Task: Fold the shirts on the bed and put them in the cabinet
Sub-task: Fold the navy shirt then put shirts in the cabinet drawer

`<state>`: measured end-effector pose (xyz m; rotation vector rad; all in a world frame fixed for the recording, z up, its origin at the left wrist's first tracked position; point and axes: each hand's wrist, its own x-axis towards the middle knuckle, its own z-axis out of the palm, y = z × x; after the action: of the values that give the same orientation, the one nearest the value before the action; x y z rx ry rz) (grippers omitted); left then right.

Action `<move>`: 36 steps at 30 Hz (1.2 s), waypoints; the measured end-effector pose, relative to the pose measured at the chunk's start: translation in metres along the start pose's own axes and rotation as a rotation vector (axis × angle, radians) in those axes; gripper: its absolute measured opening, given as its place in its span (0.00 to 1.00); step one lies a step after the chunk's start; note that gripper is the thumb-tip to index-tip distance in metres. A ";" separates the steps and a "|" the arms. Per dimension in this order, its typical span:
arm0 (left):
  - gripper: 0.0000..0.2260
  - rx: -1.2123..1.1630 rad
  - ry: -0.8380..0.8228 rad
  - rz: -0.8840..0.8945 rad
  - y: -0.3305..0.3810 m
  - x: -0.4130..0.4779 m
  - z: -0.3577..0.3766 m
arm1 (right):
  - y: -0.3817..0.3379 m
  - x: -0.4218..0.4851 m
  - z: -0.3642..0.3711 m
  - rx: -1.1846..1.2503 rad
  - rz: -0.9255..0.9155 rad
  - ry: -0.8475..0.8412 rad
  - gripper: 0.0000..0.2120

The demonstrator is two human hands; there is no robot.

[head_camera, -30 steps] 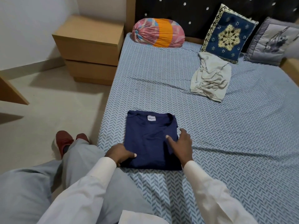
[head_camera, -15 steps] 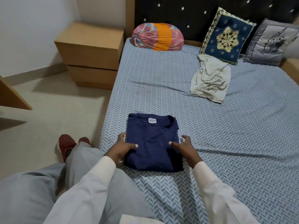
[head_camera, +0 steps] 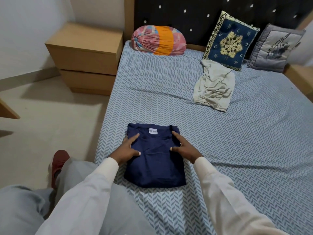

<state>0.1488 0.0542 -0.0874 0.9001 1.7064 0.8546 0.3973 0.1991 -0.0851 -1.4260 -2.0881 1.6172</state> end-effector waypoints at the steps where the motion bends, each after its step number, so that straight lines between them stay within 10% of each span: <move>1: 0.38 0.012 0.008 0.007 0.001 0.000 0.003 | -0.003 -0.001 0.000 -0.072 -0.006 0.003 0.40; 21: 0.40 0.051 0.152 0.212 -0.003 0.004 -0.167 | -0.180 0.054 0.091 -0.495 -0.280 0.106 0.46; 36: 0.40 0.080 0.309 -0.060 0.132 -0.201 -0.390 | -0.482 -0.003 0.195 -0.519 -0.397 -0.182 0.42</move>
<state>-0.1526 -0.1083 0.2163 0.7951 2.0363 0.9269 0.0002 0.0774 0.2273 -0.8918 -2.8171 1.1358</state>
